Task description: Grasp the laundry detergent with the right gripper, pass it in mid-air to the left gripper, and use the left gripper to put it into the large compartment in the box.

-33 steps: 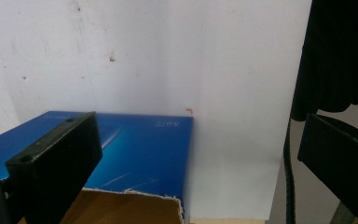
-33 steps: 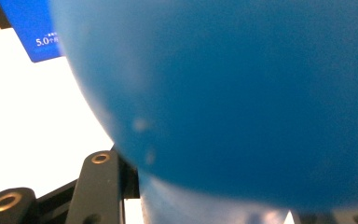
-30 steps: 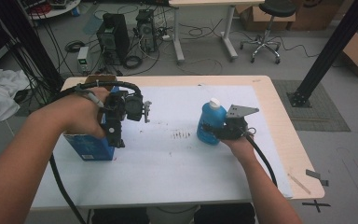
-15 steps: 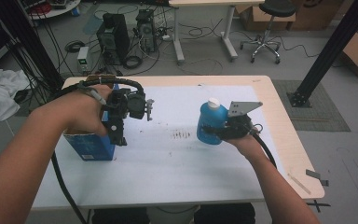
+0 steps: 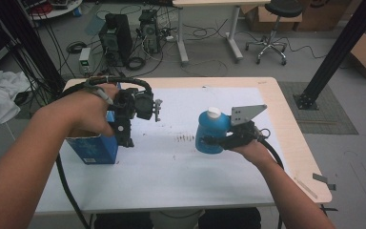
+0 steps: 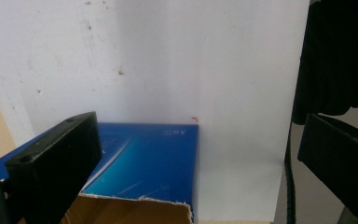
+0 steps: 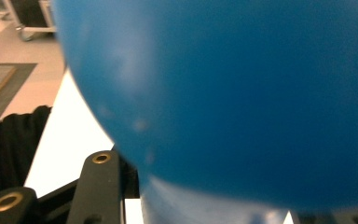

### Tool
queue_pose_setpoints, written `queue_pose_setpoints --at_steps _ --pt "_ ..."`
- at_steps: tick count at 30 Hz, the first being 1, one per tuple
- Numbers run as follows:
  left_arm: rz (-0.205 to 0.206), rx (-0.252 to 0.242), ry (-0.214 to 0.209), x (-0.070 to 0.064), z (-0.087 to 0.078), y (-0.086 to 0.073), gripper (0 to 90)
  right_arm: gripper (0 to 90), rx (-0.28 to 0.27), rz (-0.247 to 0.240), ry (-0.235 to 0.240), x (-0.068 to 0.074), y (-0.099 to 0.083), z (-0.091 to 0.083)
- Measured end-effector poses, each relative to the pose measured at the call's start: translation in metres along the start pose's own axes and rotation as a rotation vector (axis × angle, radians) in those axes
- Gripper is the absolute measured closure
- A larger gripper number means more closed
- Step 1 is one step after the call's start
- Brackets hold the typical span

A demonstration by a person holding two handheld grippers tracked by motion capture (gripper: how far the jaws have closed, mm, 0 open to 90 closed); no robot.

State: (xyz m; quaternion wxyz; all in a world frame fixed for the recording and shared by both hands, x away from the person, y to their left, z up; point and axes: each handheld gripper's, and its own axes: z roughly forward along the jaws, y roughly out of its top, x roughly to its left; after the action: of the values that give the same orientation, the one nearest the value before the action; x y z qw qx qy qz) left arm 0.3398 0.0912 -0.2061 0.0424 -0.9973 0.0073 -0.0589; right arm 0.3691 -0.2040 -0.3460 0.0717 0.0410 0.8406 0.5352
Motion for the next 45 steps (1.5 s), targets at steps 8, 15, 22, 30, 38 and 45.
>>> queue_pose_setpoints --at_steps 8,15,22,30,38,45 --pt "0.015 -0.006 -0.002 -0.001 -0.001 0.010 0.1 47.6 -0.017 -0.047 0.076 0.013 0.012 0.022" --pt "0.021 -0.010 -0.002 -0.003 -0.002 0.014 0.1 47.6 -0.010 -0.076 0.115 0.023 0.017 0.045" --pt "0.029 -0.015 -0.006 -0.004 0.000 0.019 0.1 47.7 -0.009 -0.084 0.161 0.030 0.020 0.069" --pt "0.038 -0.014 -0.010 -0.006 0.002 0.024 0.1 47.7 -0.013 -0.073 0.191 0.032 0.023 0.088" --pt "0.040 -0.024 -0.022 -0.006 0.007 0.027 0.1 47.6 -0.020 -0.059 0.201 0.031 0.024 0.104" --pt "0.034 -0.034 -0.041 -0.009 0.018 0.029 0.1 47.6 -0.019 -0.057 0.214 0.034 0.023 0.117"
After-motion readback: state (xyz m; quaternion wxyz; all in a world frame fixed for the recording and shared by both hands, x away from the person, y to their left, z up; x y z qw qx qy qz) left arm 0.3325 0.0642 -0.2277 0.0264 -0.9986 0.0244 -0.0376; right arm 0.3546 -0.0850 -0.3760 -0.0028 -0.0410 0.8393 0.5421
